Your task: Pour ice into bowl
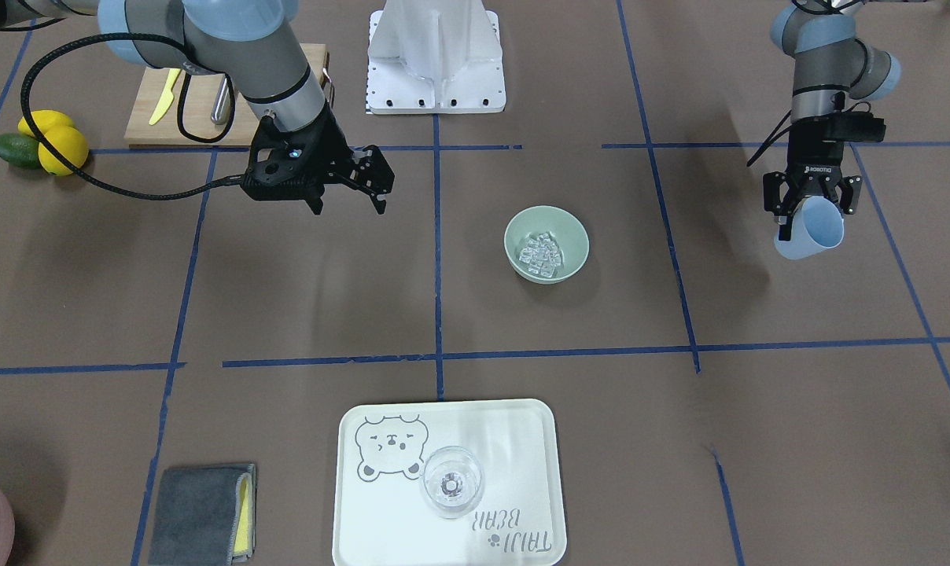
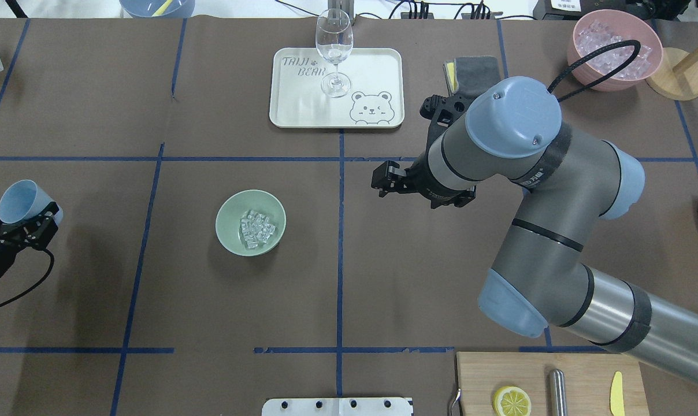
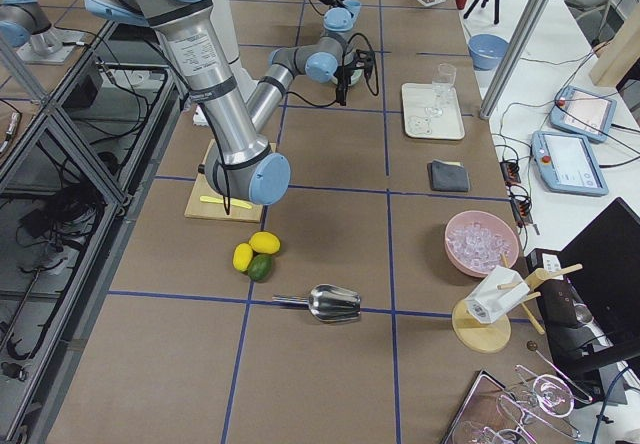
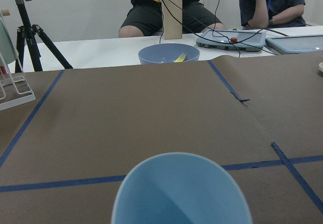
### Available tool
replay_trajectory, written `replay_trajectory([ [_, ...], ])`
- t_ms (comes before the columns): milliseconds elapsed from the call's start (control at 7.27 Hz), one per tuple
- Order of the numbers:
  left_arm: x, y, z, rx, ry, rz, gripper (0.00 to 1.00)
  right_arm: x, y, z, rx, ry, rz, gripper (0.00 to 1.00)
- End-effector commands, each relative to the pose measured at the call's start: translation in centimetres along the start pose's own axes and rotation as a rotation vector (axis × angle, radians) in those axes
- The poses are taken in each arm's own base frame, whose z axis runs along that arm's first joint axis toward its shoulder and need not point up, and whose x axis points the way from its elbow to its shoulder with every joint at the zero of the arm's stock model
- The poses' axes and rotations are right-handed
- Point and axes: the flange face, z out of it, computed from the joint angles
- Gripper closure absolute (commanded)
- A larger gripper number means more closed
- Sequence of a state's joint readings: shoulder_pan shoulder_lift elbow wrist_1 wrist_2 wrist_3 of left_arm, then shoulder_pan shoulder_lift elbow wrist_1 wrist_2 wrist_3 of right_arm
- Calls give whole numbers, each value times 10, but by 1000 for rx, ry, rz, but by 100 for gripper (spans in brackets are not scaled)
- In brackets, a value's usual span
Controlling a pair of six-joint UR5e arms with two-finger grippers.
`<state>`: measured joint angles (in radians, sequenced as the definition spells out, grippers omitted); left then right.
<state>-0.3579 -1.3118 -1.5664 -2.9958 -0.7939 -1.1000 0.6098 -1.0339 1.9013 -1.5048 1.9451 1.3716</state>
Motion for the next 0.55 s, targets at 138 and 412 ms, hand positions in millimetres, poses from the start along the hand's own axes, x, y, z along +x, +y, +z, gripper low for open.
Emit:
replay_trajectory([
  [138, 8, 20, 15, 15, -12, 9, 100, 0, 1, -1, 0, -2, 3, 0],
  [412, 2, 16, 10, 24, 6, 45, 0, 0, 1, -1, 0, -2, 3, 0],
])
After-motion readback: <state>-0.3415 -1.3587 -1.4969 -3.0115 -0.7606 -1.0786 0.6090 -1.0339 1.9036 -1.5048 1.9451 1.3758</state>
